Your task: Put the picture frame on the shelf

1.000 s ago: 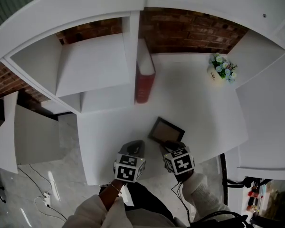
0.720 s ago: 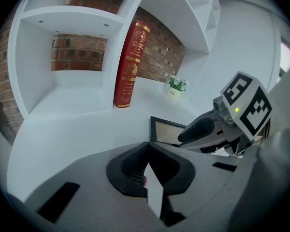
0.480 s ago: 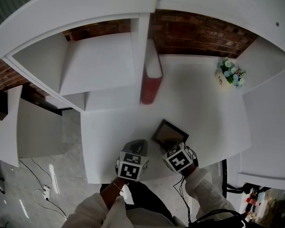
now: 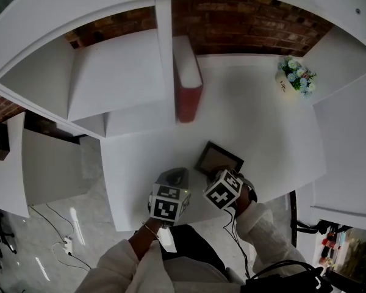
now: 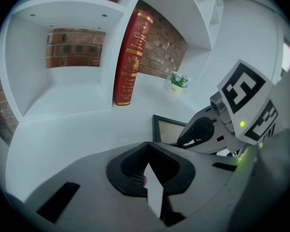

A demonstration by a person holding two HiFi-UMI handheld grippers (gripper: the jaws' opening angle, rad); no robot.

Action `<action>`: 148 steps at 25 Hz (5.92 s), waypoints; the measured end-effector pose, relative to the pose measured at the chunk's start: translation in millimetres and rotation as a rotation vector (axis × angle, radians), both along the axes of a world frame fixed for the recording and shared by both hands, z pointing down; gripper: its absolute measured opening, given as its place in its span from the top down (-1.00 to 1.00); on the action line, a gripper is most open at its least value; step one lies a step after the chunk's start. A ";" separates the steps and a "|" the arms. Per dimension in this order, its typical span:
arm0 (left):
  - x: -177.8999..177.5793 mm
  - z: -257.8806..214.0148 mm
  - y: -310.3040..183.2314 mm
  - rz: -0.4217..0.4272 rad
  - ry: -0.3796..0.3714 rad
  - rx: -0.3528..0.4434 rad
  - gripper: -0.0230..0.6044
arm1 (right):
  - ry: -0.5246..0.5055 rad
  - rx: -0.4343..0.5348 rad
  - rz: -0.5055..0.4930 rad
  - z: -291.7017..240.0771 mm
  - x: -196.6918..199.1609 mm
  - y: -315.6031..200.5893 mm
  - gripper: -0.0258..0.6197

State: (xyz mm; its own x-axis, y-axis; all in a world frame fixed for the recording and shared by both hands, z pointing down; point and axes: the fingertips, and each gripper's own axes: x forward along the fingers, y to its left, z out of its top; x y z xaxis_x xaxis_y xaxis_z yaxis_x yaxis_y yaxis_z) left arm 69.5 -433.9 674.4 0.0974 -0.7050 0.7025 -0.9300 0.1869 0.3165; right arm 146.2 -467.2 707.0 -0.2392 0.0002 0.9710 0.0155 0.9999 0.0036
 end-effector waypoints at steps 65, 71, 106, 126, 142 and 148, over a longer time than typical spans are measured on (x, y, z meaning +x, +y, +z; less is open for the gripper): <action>-161.6 -93.5 200.5 -0.176 -0.120 0.165 0.90 | -0.106 0.209 -0.122 -97.0 -140.5 175.0 0.71; -173.2 -97.5 221.3 -0.194 -0.124 0.181 0.90 | -0.118 0.215 -0.128 -108.3 -153.4 190.9 0.71; -310.1 -206.5 168.6 -0.340 -0.260 0.353 0.90 | -0.291 0.307 -0.190 -254.9 -284.5 113.6 0.71; -369.2 -228.1 139.2 -0.408 -0.300 0.275 0.90 | -0.246 0.255 -0.240 -252.5 -368.1 48.2 0.71; -364.3 -208.8 151.1 -0.457 -0.269 0.251 0.90 | -0.313 0.229 -0.233 -251.5 -383.5 48.5 0.70; -362.0 -215.4 155.5 -0.464 -0.270 0.268 0.90 | -0.337 0.204 -0.220 -255.1 -382.0 53.7 0.58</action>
